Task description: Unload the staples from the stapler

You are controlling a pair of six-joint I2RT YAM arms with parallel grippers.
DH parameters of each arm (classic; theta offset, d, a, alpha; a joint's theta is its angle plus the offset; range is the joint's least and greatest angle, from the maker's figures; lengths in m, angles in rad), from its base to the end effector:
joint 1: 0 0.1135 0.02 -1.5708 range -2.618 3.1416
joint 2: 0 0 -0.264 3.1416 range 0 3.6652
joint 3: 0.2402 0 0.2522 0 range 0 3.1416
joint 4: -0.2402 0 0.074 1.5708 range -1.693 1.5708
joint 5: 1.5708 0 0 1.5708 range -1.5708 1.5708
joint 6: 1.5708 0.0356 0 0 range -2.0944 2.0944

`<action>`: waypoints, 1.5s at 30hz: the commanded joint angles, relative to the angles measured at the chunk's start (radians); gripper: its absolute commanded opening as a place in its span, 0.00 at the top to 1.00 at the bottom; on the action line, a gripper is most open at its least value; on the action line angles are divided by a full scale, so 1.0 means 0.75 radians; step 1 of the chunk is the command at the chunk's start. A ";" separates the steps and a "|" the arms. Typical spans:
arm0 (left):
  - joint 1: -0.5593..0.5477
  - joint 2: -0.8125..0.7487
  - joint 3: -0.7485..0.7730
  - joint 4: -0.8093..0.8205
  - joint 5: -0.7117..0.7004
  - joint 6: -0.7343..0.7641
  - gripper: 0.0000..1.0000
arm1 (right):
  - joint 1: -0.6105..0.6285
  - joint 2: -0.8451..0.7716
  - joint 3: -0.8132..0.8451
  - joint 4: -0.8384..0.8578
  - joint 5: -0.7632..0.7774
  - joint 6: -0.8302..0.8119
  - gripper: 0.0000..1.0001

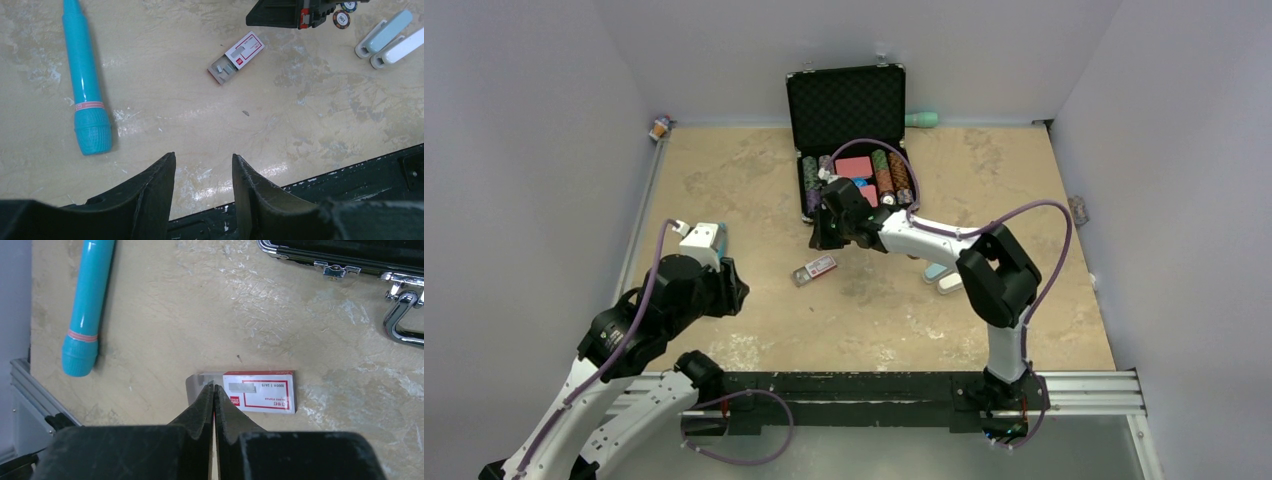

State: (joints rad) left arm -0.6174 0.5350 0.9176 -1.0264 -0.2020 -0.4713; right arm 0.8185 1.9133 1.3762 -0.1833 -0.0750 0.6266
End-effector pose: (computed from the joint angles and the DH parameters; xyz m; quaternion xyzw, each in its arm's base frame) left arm 0.0733 -0.0433 0.3299 0.0200 0.8909 -0.1532 0.4272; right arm 0.2933 0.3173 0.2161 -0.1026 0.9046 0.2982 0.2866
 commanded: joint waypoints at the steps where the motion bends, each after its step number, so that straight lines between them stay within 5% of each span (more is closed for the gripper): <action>1: 0.001 -0.003 -0.008 0.043 -0.010 -0.012 0.52 | -0.013 0.036 0.119 0.018 0.012 -0.040 1.00; 20: 0.003 0.028 -0.011 0.043 -0.020 -0.018 0.56 | -0.014 0.210 0.127 -0.005 0.086 -0.075 1.00; 38: 0.002 0.071 -0.018 0.045 -0.052 -0.047 0.57 | 0.011 -0.092 -0.223 0.059 0.067 -0.086 1.00; 45: 0.003 0.276 -0.015 0.082 -0.127 -0.171 0.59 | 0.009 -0.248 -0.197 -0.092 0.282 -0.069 1.00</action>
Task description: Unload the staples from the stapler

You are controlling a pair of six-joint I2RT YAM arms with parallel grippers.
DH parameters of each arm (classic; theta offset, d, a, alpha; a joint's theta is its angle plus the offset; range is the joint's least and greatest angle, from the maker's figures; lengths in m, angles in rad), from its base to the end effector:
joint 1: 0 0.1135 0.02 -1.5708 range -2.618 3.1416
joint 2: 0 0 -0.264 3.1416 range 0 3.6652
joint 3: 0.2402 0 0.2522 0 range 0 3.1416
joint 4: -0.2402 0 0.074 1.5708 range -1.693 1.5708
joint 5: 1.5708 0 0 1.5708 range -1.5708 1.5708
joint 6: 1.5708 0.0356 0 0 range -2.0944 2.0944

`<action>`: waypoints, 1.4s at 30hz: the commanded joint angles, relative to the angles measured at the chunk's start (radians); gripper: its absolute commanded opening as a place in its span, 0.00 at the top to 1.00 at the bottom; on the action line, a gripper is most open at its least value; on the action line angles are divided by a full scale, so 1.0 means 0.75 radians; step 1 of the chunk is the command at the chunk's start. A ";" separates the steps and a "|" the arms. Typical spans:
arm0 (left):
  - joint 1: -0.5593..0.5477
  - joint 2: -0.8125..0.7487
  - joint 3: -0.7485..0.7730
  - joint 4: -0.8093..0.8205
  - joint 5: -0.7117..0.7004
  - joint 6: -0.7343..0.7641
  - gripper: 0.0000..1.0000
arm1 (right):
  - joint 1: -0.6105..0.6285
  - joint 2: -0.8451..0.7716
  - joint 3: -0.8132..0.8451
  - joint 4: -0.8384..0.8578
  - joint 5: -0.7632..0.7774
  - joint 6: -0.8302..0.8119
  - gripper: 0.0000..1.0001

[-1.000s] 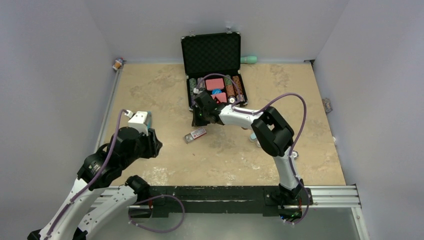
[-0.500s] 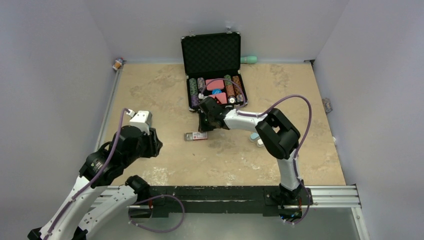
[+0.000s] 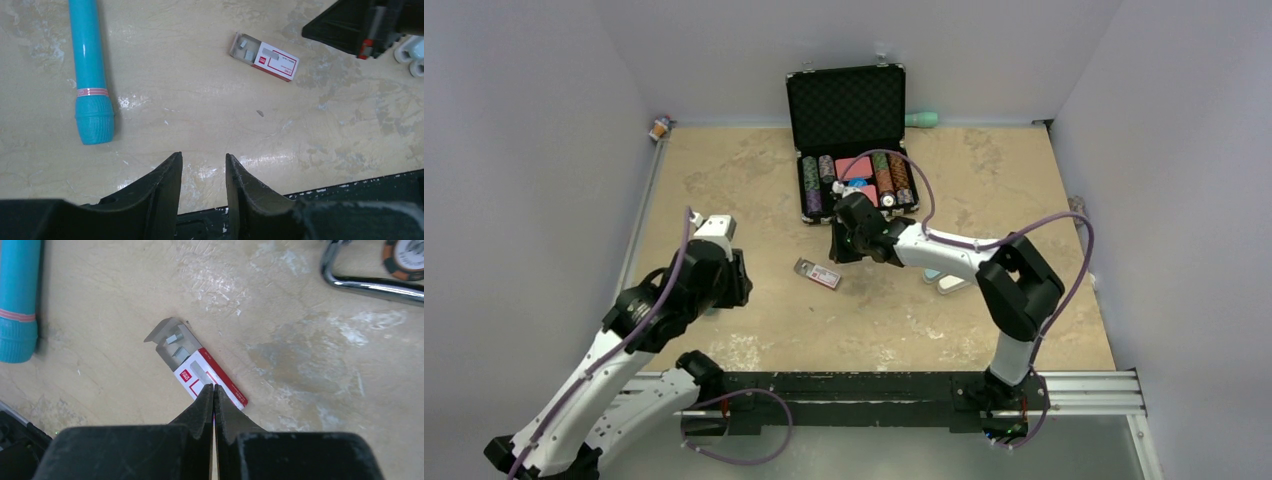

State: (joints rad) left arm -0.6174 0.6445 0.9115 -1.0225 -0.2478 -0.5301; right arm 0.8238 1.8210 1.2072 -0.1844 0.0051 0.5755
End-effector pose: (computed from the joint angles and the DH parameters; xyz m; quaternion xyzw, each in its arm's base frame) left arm 0.0934 -0.0556 0.3202 -0.0092 0.9123 -0.1183 0.3920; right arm 0.2696 0.2909 0.1988 -0.1137 0.9193 0.2408 0.2898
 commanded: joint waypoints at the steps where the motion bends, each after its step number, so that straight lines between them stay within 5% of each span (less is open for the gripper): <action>1: 0.005 0.182 -0.002 0.092 -0.084 -0.100 0.60 | 0.001 -0.153 0.020 -0.114 0.195 0.011 1.00; 12: 0.156 0.779 0.186 0.265 -0.092 -0.091 0.88 | 0.036 -0.442 -0.478 0.047 0.136 0.282 1.00; 22: 0.168 1.248 0.353 0.364 -0.088 -0.009 1.00 | 0.116 -0.478 -0.546 0.132 0.086 0.315 1.00; 42: 0.178 1.581 0.479 0.404 0.041 0.054 1.00 | 0.115 -0.317 -0.492 0.212 0.047 0.276 1.00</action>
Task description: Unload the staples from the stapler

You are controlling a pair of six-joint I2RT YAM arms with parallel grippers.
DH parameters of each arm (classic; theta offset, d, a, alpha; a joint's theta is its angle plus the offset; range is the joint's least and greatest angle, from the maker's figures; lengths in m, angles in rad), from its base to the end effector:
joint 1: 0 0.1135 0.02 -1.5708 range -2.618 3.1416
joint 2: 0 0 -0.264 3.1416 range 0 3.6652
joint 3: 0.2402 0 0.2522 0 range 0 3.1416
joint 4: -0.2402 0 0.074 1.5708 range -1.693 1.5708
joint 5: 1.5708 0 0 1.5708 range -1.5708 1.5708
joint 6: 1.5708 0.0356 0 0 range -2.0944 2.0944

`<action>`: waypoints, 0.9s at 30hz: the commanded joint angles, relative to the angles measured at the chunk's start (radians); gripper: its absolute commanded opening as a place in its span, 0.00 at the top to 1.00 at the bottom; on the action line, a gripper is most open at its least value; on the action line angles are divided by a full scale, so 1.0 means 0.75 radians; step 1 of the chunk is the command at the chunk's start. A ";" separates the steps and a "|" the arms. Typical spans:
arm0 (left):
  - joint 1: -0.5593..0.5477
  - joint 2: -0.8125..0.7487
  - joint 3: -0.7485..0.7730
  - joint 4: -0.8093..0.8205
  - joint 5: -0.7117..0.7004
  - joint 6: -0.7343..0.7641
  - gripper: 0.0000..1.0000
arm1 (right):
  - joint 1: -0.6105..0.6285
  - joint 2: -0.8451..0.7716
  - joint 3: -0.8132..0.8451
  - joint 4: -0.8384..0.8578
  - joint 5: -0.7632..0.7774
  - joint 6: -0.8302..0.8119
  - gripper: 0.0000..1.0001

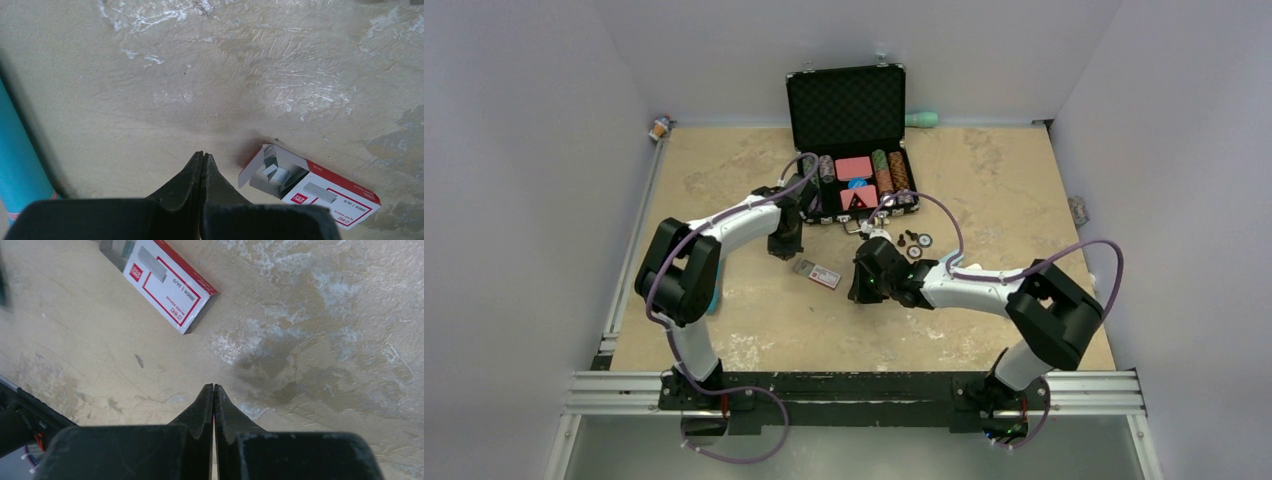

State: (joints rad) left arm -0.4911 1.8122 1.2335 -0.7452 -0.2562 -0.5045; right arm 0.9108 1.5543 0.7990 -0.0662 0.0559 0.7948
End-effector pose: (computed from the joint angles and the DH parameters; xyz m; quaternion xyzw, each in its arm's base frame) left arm 0.3107 -0.1559 0.1809 -0.0223 0.9841 0.0531 0.1678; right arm 0.1915 0.2435 0.1730 -0.0437 0.9293 0.2584 0.2602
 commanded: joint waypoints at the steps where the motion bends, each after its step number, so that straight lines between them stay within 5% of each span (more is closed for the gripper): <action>1: 0.009 0.027 0.045 0.039 0.062 0.016 1.00 | 0.000 0.050 0.055 0.060 -0.024 -0.018 1.00; 27: 0.007 0.066 -0.078 0.154 0.231 -0.020 1.00 | -0.008 0.257 0.238 -0.042 0.107 -0.057 1.00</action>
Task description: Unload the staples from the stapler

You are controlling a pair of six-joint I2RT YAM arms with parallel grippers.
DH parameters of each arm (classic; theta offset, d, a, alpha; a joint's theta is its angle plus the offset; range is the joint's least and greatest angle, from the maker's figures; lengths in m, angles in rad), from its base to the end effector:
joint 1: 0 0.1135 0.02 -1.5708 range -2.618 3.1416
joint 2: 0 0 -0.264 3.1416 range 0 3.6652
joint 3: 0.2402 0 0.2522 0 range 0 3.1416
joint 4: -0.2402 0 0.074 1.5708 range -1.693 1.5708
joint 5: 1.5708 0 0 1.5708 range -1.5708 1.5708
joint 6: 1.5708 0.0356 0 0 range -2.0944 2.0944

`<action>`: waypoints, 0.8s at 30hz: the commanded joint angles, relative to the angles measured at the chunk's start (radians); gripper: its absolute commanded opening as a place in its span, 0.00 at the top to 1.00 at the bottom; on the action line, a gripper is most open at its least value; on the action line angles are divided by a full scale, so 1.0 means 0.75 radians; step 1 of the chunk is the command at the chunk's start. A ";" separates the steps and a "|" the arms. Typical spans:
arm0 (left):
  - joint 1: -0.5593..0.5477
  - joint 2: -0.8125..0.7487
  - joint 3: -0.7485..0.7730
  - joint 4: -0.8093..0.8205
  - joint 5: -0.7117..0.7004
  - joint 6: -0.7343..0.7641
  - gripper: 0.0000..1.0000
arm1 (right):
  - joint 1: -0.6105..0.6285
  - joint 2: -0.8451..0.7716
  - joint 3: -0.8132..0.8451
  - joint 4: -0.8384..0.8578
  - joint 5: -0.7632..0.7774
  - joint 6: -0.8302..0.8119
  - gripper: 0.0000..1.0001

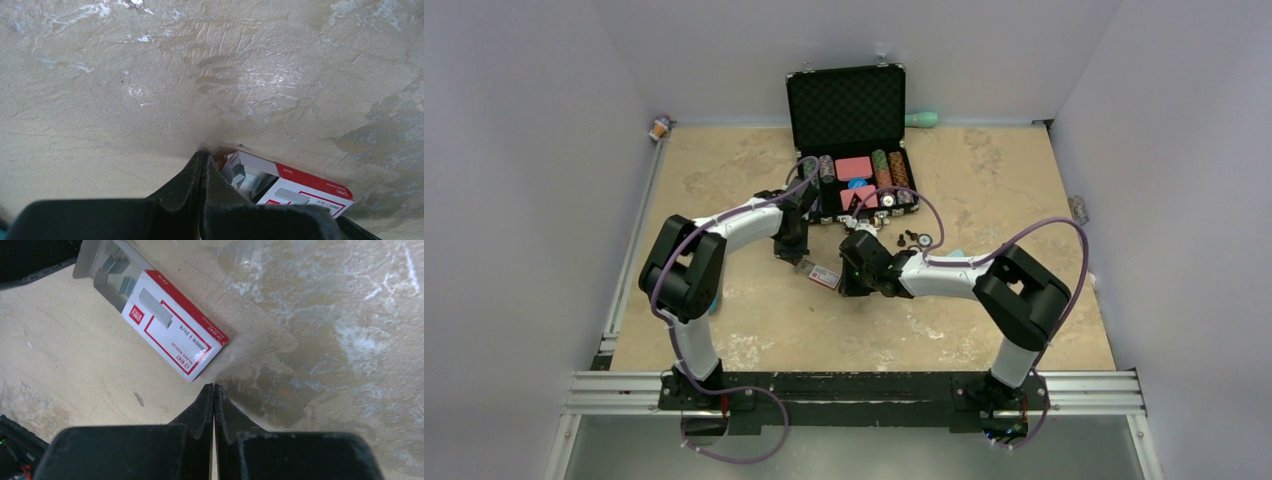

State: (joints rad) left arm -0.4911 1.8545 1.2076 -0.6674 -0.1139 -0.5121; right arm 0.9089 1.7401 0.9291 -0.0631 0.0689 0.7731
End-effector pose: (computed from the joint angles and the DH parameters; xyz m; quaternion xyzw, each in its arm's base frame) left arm 0.3134 -0.1630 0.1614 -0.0177 0.9900 -0.0119 0.1391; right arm 0.2152 0.2722 0.1535 -0.0520 0.9380 0.2327 0.2516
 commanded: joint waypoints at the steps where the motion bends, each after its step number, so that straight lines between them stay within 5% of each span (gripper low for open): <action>1: 0.007 0.010 -0.042 0.051 0.043 -0.009 1.00 | -0.006 0.009 0.068 -0.054 0.099 -0.031 1.00; 24: -0.011 0.027 -0.047 0.079 0.106 0.007 1.00 | -0.007 0.091 0.104 -0.021 0.081 -0.062 1.00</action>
State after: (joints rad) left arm -0.4862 1.8519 1.2022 -0.6460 -0.0753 -0.5114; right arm 0.9073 1.7870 0.9798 -0.0723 0.1135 0.7464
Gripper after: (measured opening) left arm 0.011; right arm 0.006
